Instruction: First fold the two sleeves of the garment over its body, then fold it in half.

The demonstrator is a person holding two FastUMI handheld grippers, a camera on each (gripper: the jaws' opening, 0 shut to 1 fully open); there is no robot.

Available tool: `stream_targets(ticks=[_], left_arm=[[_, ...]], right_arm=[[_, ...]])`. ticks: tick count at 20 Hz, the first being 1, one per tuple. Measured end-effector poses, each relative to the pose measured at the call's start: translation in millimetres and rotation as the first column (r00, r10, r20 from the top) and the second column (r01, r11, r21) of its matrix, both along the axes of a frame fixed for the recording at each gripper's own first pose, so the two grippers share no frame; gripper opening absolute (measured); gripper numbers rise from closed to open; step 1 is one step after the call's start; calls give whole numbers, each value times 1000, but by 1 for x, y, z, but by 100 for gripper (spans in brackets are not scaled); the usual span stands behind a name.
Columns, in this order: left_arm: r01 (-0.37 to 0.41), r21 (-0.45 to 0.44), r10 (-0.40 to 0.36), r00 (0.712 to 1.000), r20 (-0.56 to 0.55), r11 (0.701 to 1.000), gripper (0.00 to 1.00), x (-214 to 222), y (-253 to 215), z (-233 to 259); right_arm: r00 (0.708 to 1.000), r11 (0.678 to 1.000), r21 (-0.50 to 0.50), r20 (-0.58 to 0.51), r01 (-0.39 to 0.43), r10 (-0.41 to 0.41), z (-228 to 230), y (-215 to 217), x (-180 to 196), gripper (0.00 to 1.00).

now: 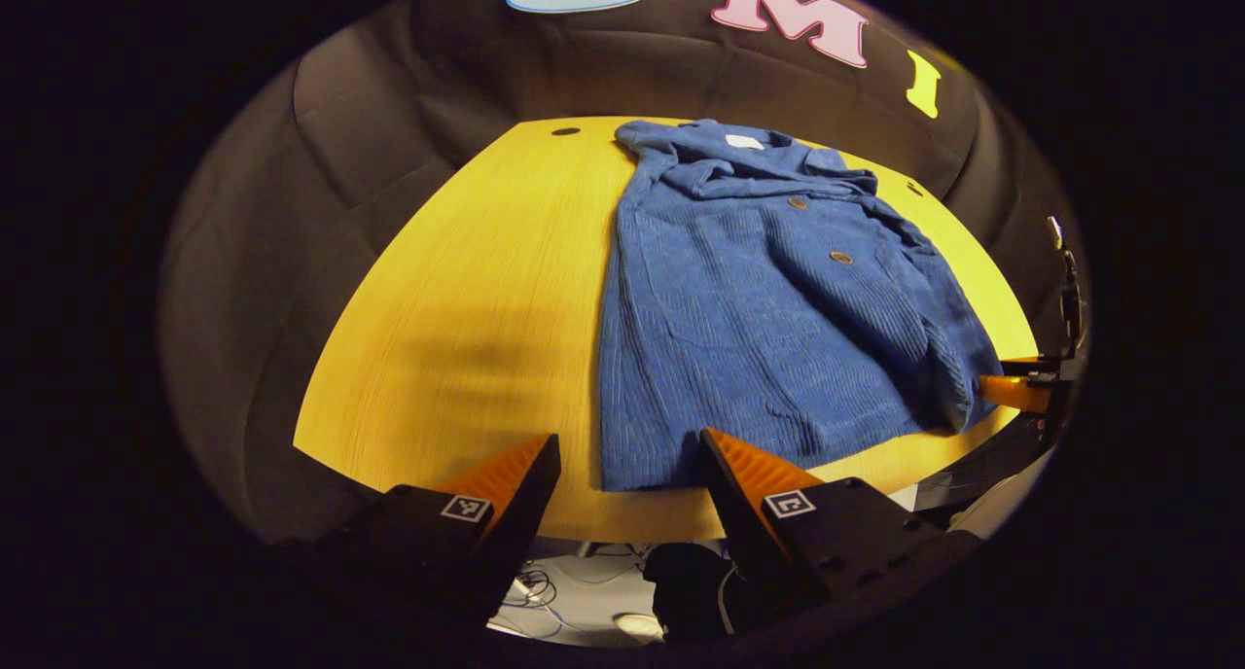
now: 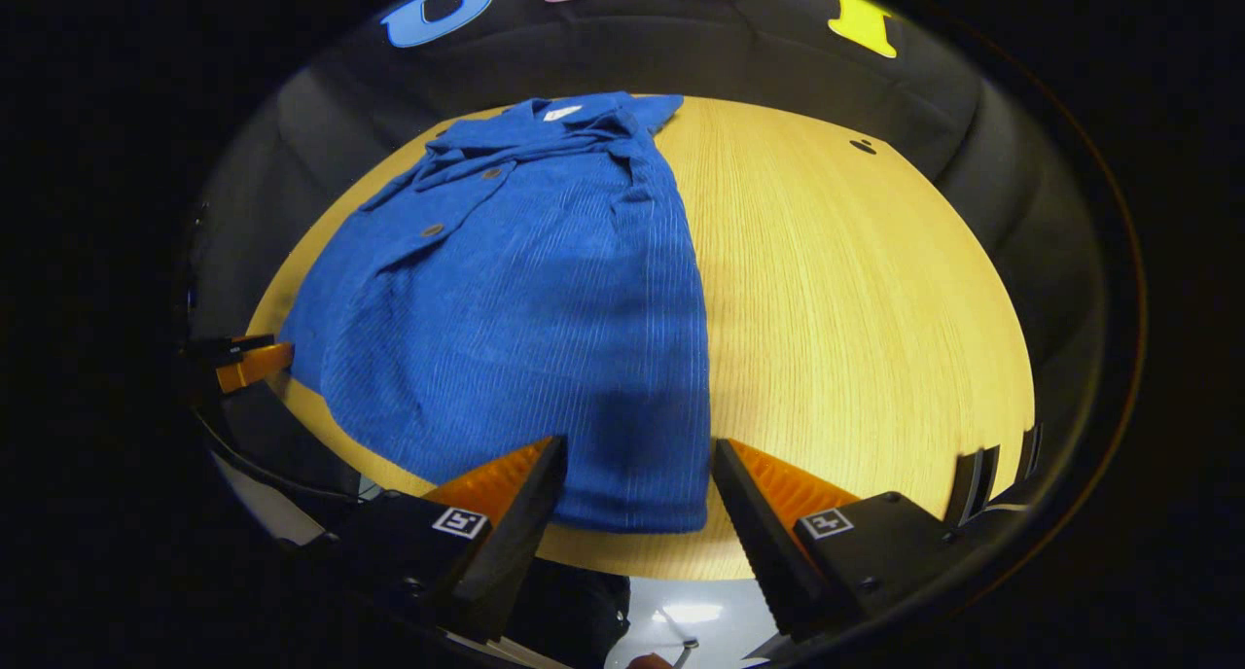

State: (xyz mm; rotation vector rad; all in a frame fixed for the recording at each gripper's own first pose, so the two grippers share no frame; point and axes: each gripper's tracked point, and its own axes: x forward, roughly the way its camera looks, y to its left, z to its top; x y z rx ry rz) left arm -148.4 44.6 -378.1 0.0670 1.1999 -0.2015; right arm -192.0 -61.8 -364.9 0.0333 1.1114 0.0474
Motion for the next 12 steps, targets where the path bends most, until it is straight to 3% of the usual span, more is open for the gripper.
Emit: stream_targets(ticks=[2, 3, 4, 5, 6, 7, 8, 10, 12], left_arm=[[32, -1, -32, 999, -1, 999, 83, 0, 2, 1], [39, -15, -39, 999, -3, 999, 78, 3, -3, -1], [52, -38, -52, 999, 4, 998, 54, 4, -9, -1], [52, -77, -51, 999, 14, 996, 29, 4, -18, -1], [32, -85, -31, 999, 13, 996, 23, 3, -21, 1], [28, -114, -28, 1000, 3, 993, 6, 3, -23, 0], [0, -149, -1, 1000, -10, 989, 3, 8, -24, -3], [-36, -179, 30, 999, -35, 983, 0, 5, -20, 2], [-8, -161, 7, 1000, -8, 987, 0, 12, -21, 11]], right_arm=[[999, 1000, -6, -33, -8, 7, -4, 2, -2, 100], [998, 999, 6, -39, -39, 39, -2, 11, -1, 86], [997, 997, 24, -34, -68, 68, -2, 19, 1, 77], [995, 995, 49, -36, -86, 88, -2, 29, -1, 48], [995, 995, 50, -45, -83, 85, -3, 29, 1, 19], [996, 995, 65, -52, -72, 75, -2, 29, 1, 14], [997, 995, 88, -59, -37, 42, -1, 29, 3, 6], [999, 995, 100, -46, 3, 2, 2, 28, 9, 7], [1000, 993, 119, 10, 8, -9, 18, 31, 24, 6]])
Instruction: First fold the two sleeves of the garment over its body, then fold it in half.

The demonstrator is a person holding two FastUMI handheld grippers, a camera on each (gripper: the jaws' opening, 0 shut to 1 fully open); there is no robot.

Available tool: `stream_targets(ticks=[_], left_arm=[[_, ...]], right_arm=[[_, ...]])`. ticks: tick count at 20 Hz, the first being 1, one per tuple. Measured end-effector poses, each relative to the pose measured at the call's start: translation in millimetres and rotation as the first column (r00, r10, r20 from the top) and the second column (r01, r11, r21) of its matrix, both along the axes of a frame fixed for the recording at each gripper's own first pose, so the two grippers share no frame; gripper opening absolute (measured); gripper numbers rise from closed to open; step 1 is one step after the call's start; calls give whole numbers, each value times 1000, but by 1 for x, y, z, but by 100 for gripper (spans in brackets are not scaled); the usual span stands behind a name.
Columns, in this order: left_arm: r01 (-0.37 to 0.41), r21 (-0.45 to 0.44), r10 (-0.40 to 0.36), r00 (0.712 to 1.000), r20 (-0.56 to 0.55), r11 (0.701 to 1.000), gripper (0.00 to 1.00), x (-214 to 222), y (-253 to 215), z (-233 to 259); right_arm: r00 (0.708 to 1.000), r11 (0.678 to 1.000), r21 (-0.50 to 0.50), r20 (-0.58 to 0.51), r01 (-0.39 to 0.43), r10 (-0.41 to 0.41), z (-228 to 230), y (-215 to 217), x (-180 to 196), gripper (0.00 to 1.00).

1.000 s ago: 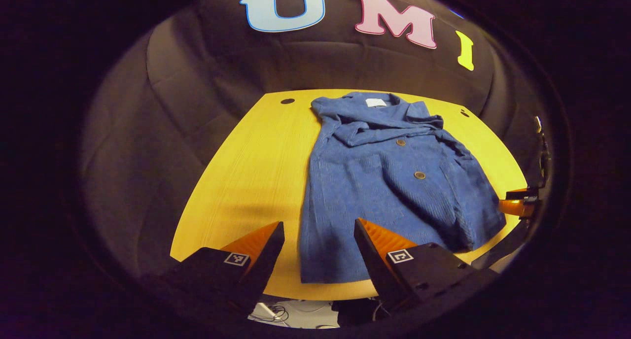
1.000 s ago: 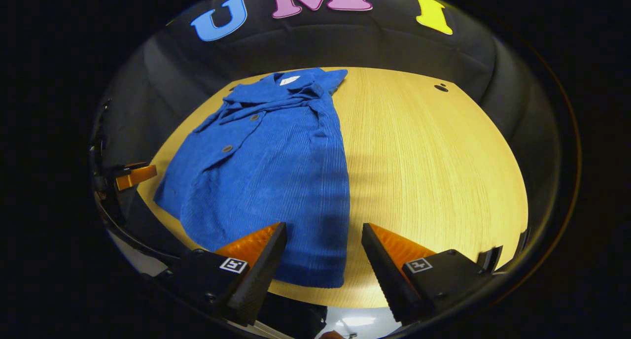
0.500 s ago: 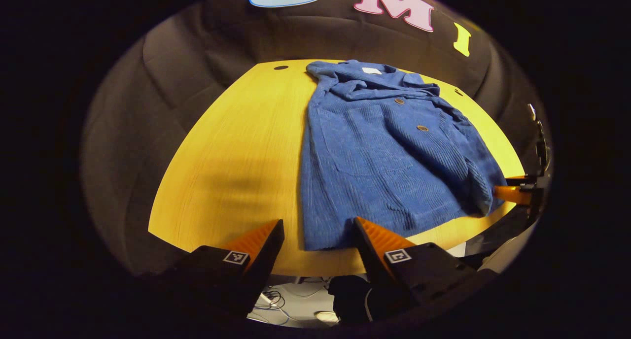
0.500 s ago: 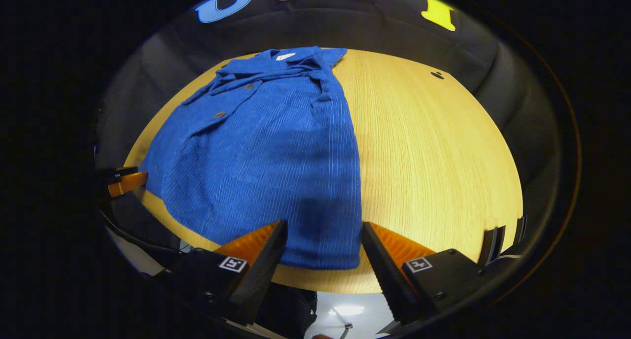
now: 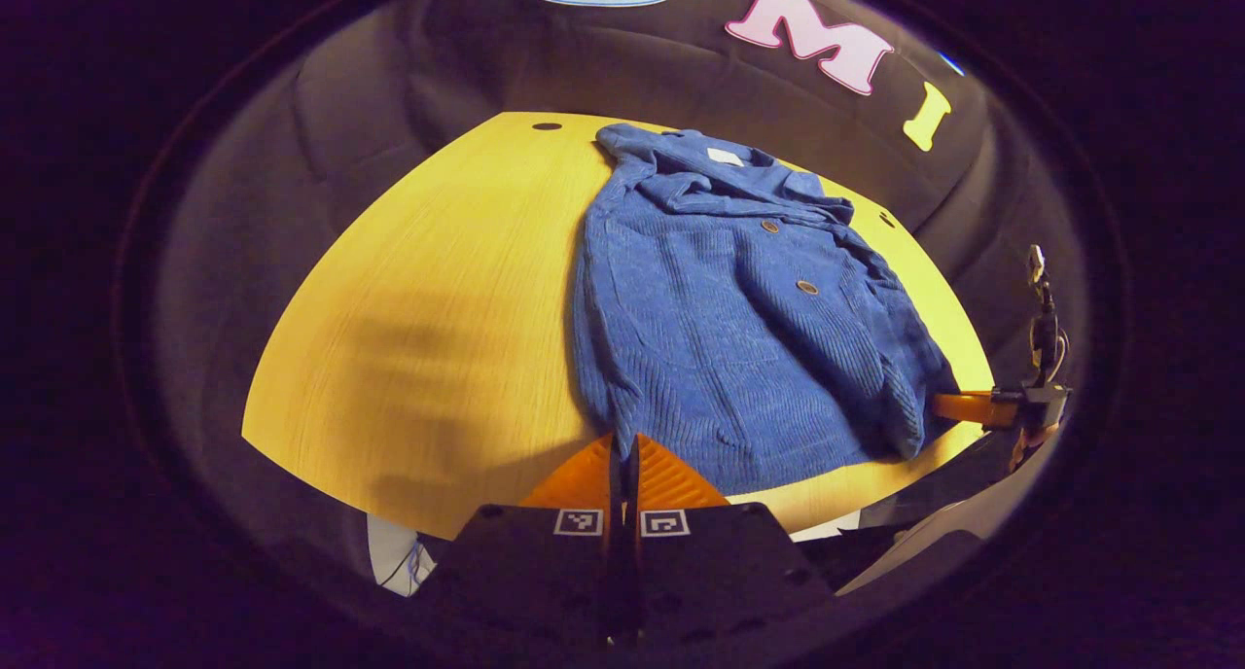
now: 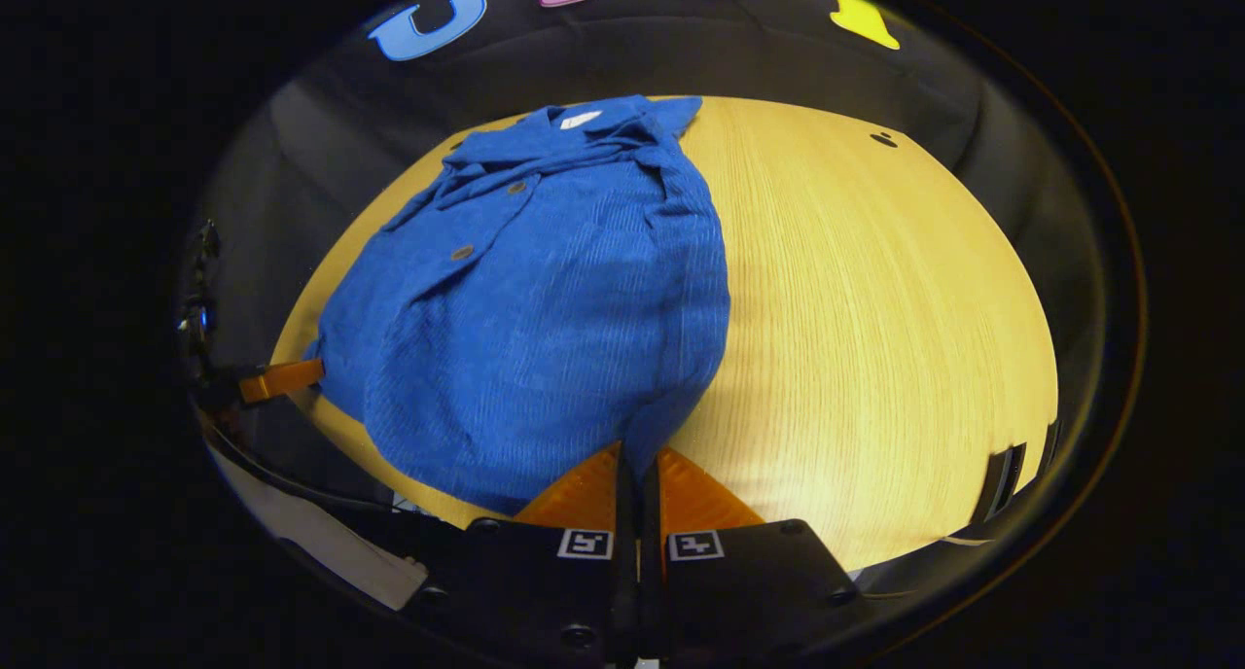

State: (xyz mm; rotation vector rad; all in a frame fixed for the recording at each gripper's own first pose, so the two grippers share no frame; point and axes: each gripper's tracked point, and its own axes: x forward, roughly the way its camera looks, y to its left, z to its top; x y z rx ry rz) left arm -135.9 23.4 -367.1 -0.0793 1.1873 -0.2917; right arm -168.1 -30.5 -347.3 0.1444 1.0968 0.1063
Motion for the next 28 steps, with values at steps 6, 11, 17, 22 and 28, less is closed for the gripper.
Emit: stream_targets(ticks=[6, 11, 17, 22, 28], left_arm=[[0, -152, 20, 991, 131, 988, 0, 80, -38, 55], [-5, -168, 42, 975, 217, 986, 0, 130, -42, 80], [11, -194, 51, 947, 316, 981, 0, 193, -51, 108], [8, -188, 69, 915, 397, 982, 0, 259, -52, 124], [-24, -214, 118, 890, 440, 977, 0, 327, -55, 121]], right_arm=[[986, 994, 94, 151, 56, -70, 57, 2, 75, 6], [960, 991, 112, 261, 70, -97, 90, -5, 131, 6], [919, 981, 166, 363, 101, -156, 124, -6, 198, 6], [870, 984, 161, 470, 82, -150, 162, -5, 269, 6], [855, 994, 103, 510, 44, -91, 169, -4, 334, 6]])
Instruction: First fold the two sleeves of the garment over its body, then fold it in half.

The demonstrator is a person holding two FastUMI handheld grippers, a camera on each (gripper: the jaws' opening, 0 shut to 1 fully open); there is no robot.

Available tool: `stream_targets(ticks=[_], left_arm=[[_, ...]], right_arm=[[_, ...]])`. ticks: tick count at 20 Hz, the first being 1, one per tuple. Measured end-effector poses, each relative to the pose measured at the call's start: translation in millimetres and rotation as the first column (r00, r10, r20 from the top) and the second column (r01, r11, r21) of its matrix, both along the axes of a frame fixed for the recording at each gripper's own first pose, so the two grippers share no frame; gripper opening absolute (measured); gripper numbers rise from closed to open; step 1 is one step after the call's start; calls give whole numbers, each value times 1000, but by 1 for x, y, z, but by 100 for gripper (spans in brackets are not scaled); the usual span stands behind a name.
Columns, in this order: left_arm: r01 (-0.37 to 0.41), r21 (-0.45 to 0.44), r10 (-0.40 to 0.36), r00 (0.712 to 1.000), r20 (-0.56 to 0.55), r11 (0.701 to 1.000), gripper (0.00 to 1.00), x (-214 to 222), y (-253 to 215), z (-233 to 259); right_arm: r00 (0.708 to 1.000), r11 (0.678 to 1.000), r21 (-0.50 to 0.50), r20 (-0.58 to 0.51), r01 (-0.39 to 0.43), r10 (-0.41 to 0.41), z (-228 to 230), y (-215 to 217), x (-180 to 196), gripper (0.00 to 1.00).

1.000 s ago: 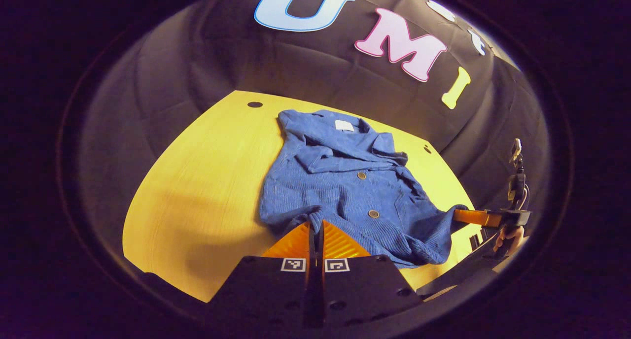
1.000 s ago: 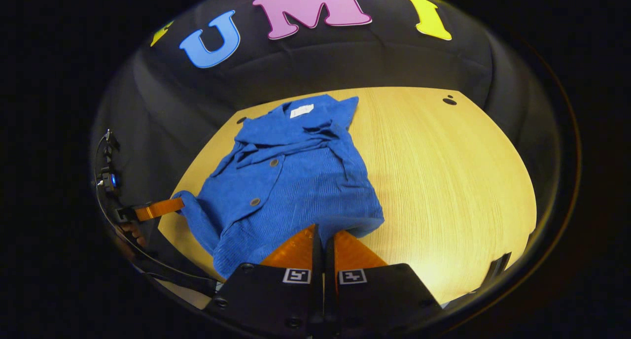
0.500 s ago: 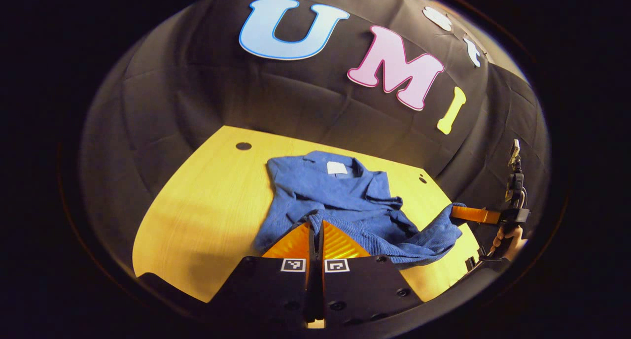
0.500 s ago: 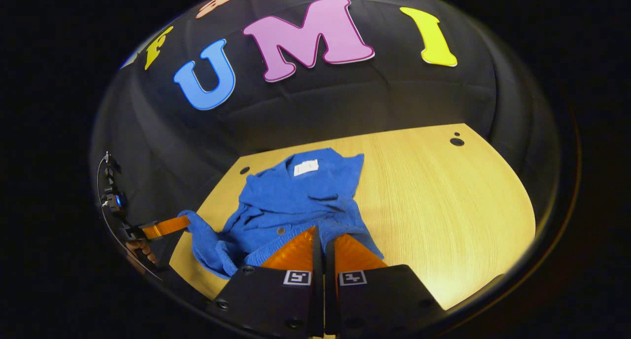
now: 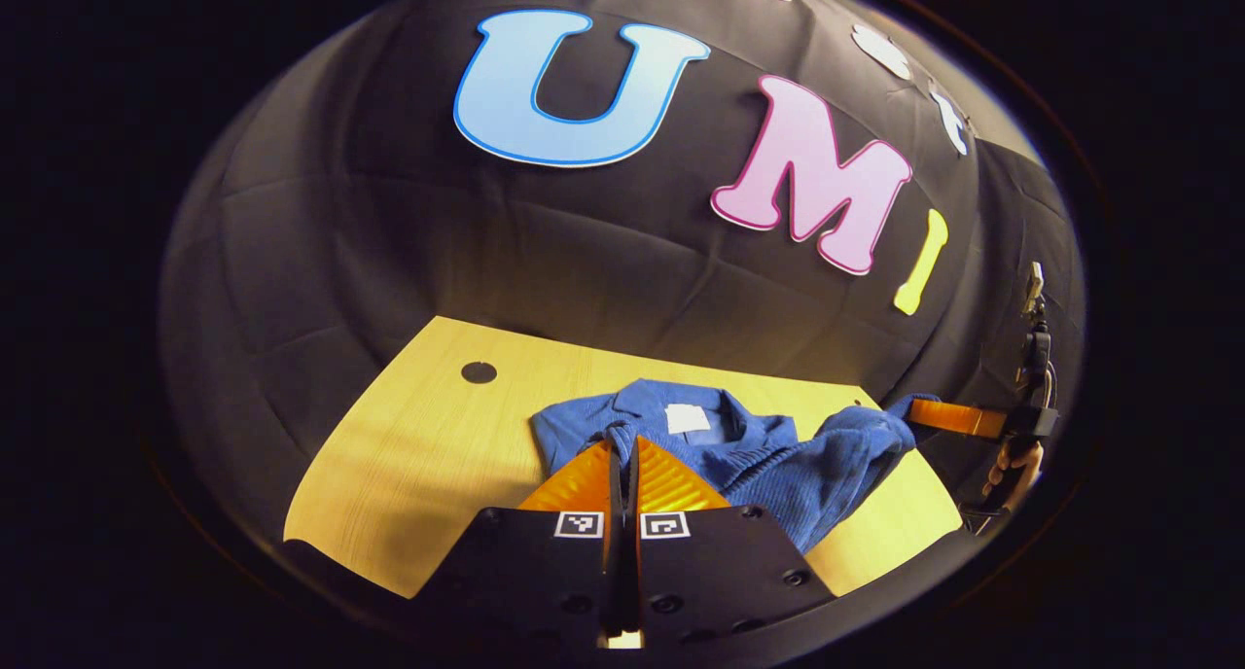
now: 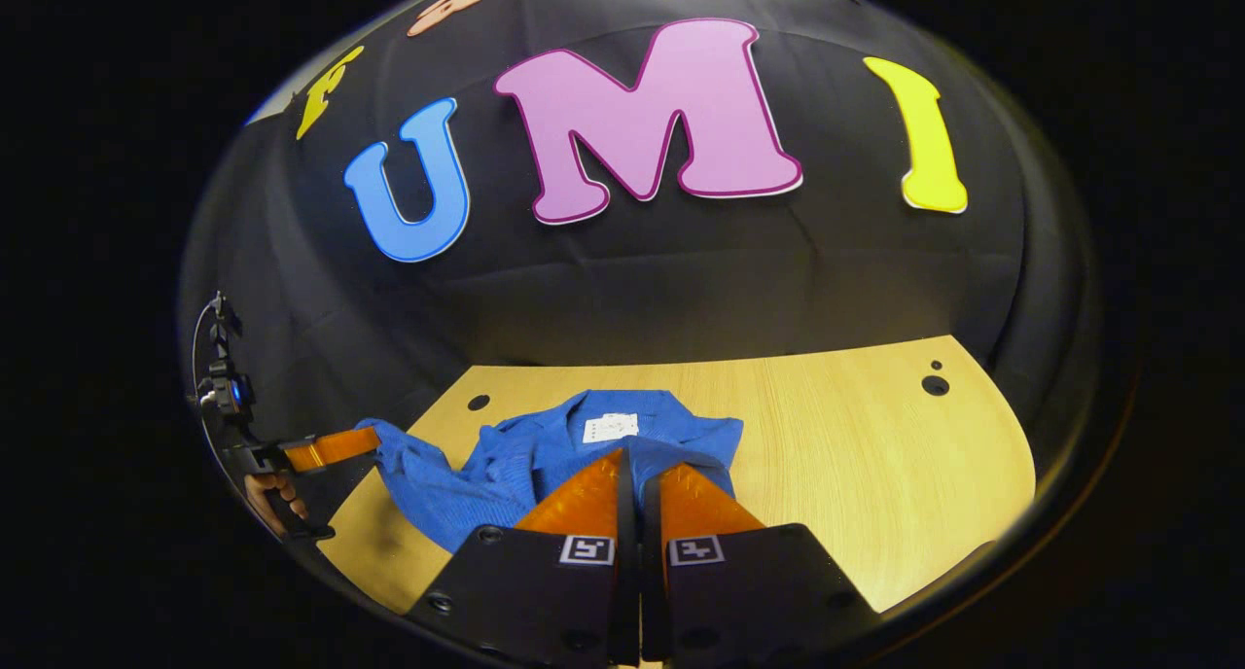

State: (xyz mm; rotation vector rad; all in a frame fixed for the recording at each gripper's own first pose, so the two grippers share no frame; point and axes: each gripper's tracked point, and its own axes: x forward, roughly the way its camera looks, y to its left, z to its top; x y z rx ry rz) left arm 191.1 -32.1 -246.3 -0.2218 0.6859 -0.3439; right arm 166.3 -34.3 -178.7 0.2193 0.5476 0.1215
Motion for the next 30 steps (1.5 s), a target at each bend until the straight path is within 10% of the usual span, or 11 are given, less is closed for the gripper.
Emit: stream_targets(ticks=[10, 12, 30], left_arm=[[-6, 142, 1, 999, 35, 990, 0, 98, -13, -16], [-82, 124, 58, 981, 183, 989, 82, 105, -16, 27], [-303, 203, 166, 848, 503, 931, 83, -80, 48, 201]], right_arm=[[999, 998, -56, 19, 33, -32, -6, -14, 88, 14], [991, 985, -147, 116, 90, -73, 18, -29, 88, 96], [871, 992, -101, 490, 78, -19, 172, 16, -62, 99]])
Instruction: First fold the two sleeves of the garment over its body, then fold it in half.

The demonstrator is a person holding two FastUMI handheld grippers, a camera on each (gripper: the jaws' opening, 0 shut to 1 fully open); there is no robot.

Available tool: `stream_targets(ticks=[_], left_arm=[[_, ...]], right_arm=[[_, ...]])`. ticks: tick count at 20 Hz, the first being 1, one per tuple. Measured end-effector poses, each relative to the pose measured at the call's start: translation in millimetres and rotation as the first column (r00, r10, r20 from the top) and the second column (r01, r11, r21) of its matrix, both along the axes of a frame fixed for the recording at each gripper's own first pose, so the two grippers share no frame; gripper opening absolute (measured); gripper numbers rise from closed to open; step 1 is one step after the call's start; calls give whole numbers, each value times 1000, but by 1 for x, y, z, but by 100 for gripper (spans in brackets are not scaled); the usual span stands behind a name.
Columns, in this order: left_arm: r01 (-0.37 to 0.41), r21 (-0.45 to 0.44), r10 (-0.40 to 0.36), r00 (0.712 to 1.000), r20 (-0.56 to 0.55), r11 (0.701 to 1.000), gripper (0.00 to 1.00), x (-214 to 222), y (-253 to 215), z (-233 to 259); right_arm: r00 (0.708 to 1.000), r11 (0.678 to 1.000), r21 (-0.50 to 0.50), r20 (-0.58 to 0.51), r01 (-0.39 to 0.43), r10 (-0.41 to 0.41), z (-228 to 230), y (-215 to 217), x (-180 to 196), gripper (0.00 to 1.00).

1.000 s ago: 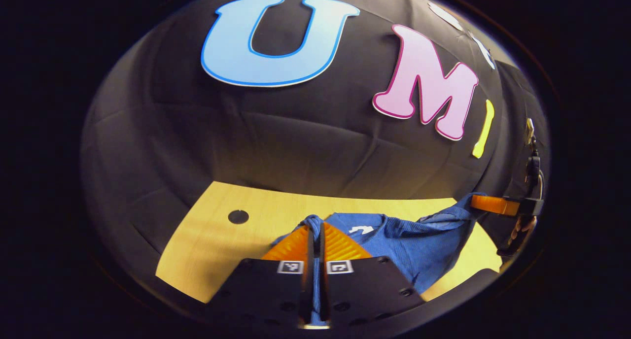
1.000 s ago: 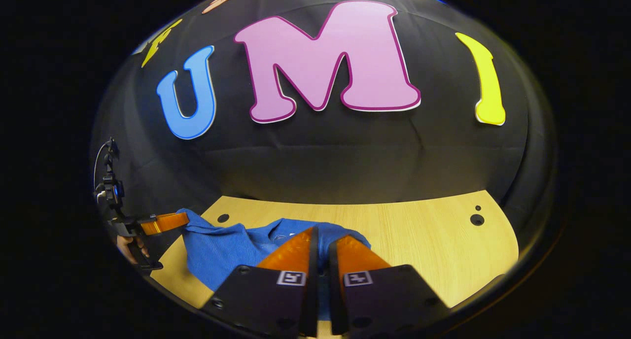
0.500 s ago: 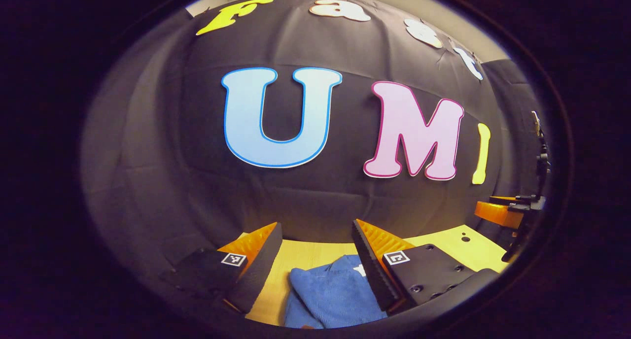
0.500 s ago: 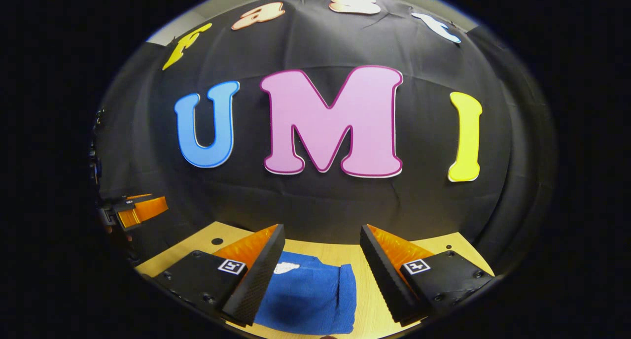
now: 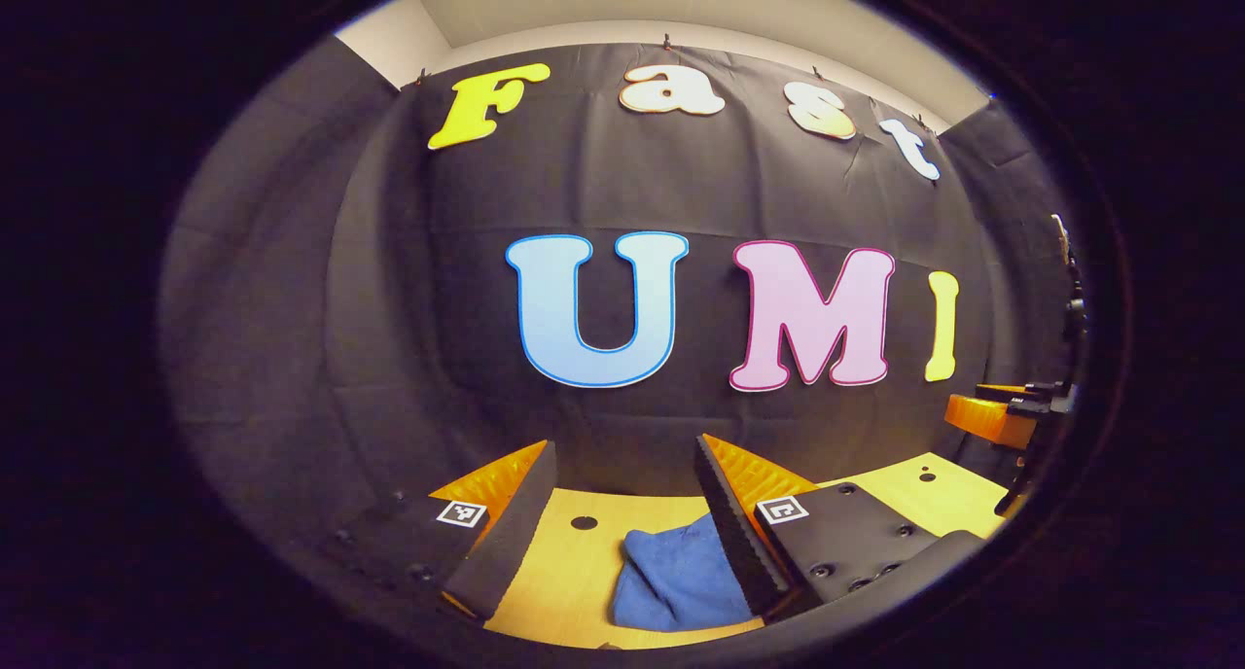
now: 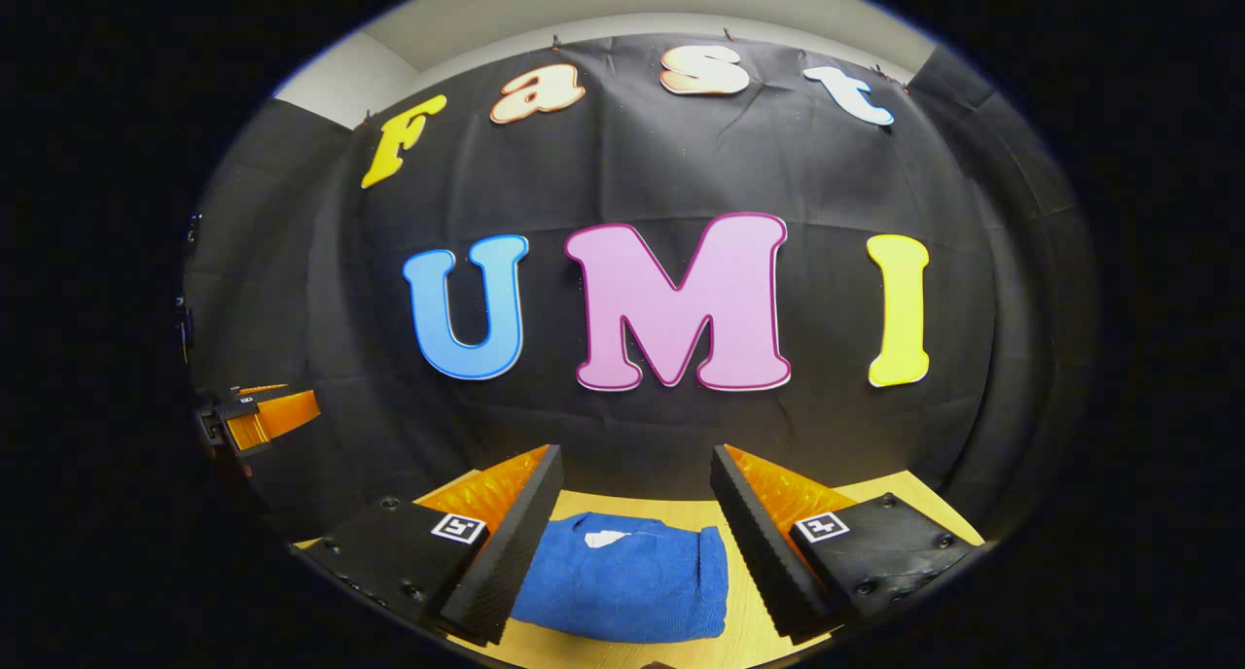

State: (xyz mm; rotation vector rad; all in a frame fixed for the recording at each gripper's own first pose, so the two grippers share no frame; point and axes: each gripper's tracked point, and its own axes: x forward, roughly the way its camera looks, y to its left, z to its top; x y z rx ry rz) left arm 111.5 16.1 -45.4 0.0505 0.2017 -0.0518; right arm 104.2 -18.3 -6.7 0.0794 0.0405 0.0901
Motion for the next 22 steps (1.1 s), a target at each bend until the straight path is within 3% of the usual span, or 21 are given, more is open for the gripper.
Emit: stream_targets(ticks=[2, 5, 10, 14, 17, 22], left_arm=[[-22, -5, 23, 996, 90, 1000, 82, -3, -8, 24], [-38, -11, 39, 992, 119, 999, 81, -24, -1, 37], [-29, 0, 28, 987, 156, 1000, 81, -46, -4, 52], [-4, -22, 9, 973, 231, 1000, 81, -54, -10, 73], [13, -110, 19, 960, 280, 994, 80, -52, -8, 80], [-12, -73, 31, 963, 269, 997, 81, -43, 3, 78]], right_arm=[[999, 1000, -26, 40, -2, 3, 13, 5, -6, 99], [999, 999, -5, 24, -34, 34, 18, 19, -11, 100], [999, 999, -38, 43, 1, 0, 29, 14, -8, 98], [999, 998, -66, 31, -19, 21, 22, 20, -10, 98], [1000, 999, -40, -11, -5, 5, 7, 18, -13, 100], [998, 998, -48, -38, 45, -47, -5, -1, -19, 99]])
